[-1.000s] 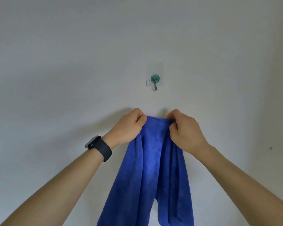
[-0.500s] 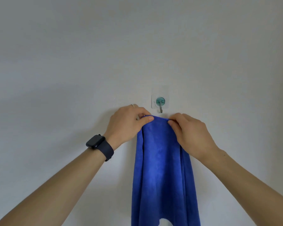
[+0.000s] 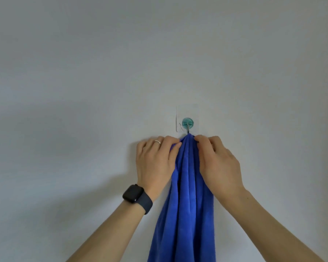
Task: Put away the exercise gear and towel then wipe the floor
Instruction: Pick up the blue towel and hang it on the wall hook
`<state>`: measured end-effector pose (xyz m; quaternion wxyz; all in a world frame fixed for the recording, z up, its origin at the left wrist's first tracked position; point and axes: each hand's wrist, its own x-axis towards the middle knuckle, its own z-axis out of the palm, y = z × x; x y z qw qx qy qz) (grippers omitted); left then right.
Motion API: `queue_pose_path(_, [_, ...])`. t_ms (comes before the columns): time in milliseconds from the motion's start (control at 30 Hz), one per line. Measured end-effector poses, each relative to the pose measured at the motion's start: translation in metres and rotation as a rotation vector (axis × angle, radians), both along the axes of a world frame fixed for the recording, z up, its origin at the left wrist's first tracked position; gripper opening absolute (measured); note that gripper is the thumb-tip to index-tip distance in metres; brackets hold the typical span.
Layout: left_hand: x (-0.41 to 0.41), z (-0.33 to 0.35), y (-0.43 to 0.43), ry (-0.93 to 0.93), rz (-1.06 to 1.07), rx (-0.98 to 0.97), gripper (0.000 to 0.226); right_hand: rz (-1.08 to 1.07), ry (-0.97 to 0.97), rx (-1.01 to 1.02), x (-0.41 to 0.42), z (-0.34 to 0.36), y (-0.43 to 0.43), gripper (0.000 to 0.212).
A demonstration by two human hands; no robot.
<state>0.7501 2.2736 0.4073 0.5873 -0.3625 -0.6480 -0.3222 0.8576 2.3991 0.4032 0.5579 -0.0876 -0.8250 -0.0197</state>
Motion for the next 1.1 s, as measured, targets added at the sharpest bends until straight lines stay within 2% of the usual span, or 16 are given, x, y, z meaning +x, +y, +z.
queue_pose_path(100, [0.007, -0.016, 0.007, -0.085, -0.085, 0.026, 0.012, 0.098, 0.001, -0.082, -0.003, -0.010, -0.004, 0.044])
queue_pose_path(233, [0.018, -0.039, 0.010, -0.152, -0.109, -0.067, 0.042, 0.242, -0.029, -0.207, 0.005, -0.030, -0.006, 0.052])
queue_pose_path(300, [0.017, -0.051, 0.008, -0.121, -0.079, -0.107, 0.049, 0.240, -0.031, -0.183, 0.008, -0.041, -0.005, 0.053])
queue_pose_path(400, [0.012, -0.067, 0.003, -0.035, 0.007, -0.154, 0.047, 0.229, -0.063, -0.152, 0.012, -0.060, -0.002, 0.054])
queue_pose_path(467, [0.012, -0.076, -0.002, -0.040, 0.016, -0.194, 0.050, 0.243, -0.098, -0.191, 0.017, -0.076, -0.001, 0.053])
queue_pose_path(633, [0.028, -0.112, -0.020, -0.277, -0.177, -0.304, 0.071, 0.310, -0.172, -0.333, 0.032, -0.128, -0.010, 0.061])
queue_pose_path(900, [0.041, -0.208, -0.043, -0.405, -0.296, -0.446, 0.062, 0.294, -0.347, -0.518, 0.059, -0.212, -0.031, 0.069])
queue_pose_path(1100, [0.073, -0.304, -0.083, -0.564, -0.231, -0.638, 0.059, 0.150, -0.506, -0.588, 0.114, -0.299, -0.059, 0.047])
